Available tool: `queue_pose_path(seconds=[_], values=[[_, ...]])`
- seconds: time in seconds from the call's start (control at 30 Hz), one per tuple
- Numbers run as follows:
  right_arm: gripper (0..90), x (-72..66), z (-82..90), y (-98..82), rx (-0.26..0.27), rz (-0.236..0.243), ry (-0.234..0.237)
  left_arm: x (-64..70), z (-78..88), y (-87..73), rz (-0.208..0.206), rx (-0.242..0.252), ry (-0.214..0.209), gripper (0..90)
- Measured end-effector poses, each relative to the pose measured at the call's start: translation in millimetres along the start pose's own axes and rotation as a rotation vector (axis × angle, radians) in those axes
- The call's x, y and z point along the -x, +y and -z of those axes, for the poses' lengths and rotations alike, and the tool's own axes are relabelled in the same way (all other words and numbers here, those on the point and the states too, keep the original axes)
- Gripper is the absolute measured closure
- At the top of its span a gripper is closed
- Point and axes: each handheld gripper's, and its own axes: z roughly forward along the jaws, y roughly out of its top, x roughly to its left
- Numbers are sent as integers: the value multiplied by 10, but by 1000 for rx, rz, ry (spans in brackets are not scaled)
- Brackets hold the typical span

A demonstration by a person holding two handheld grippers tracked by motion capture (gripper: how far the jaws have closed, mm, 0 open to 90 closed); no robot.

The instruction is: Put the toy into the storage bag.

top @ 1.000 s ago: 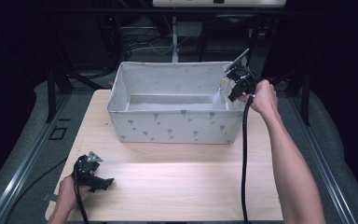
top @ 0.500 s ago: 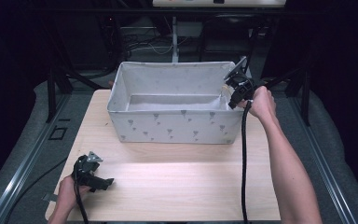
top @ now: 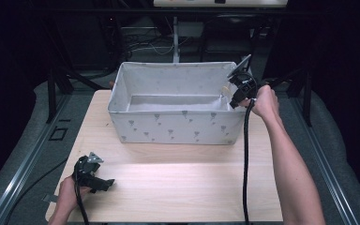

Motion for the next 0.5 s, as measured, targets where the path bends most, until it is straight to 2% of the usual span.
queue_pose_path(seconds=[0.27, 0.5], values=[[609, 6, 222, 9, 41, -4, 12, -2, 0, 2, -2, -2, -6, 1], [456, -81, 469, -10, 79, 8, 23, -1, -1, 4, -2, -3, -6, 1]])
